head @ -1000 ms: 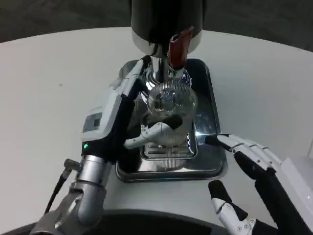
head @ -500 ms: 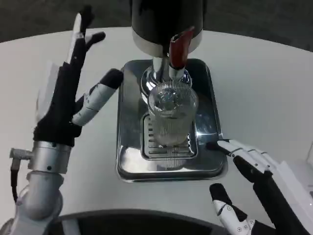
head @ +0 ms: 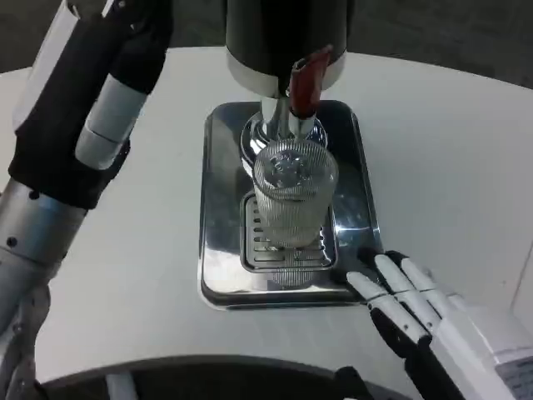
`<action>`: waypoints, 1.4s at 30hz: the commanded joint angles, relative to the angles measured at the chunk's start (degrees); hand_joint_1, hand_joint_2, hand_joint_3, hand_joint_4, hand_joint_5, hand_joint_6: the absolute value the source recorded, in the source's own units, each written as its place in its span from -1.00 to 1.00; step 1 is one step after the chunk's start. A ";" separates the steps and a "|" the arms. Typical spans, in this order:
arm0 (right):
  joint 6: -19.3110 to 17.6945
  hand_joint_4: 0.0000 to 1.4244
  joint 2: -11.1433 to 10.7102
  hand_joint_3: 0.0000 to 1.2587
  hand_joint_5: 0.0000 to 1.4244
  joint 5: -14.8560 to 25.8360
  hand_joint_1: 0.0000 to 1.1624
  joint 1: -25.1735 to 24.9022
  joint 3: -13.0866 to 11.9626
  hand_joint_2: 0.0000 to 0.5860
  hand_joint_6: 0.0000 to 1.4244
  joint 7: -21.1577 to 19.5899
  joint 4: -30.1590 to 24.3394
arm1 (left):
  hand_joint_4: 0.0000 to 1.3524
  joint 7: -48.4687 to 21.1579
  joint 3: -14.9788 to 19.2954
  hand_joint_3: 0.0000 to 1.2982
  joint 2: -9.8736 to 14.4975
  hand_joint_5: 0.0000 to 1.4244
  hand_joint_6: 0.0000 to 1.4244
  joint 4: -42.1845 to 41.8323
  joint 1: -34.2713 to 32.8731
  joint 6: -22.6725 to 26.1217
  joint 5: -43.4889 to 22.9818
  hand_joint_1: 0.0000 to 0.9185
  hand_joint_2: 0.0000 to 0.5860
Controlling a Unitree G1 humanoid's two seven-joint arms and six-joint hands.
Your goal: Grasp the cup under the faucet to collect the drink, then remove the cup.
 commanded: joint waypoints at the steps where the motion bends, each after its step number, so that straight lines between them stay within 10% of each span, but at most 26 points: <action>1: -0.59 -1.00 -0.11 -0.91 -1.00 -1.13 -0.63 1.86 -0.14 0.57 -0.93 0.39 -1.14 | -1.00 -3.60 0.94 -1.00 0.03 -0.98 -1.00 -1.97 -2.31 2.90 -1.61 -1.00 -0.68; 27: -1.08 -1.00 2.12 -1.00 -1.00 -1.67 -0.82 5.01 -1.96 0.52 -1.00 0.48 -3.53 | -1.00 -17.99 -4.11 -1.00 -5.76 -1.00 -1.00 13.87 -12.82 4.60 2.82 -1.00 -0.72; 42: -0.58 -1.00 4.28 -0.99 -1.00 -2.17 -0.82 4.75 -0.81 0.54 -1.00 1.39 -3.33 | -1.00 -23.01 -5.07 -1.00 -5.14 -0.97 -1.00 17.13 -14.87 3.12 5.81 -1.00 -0.73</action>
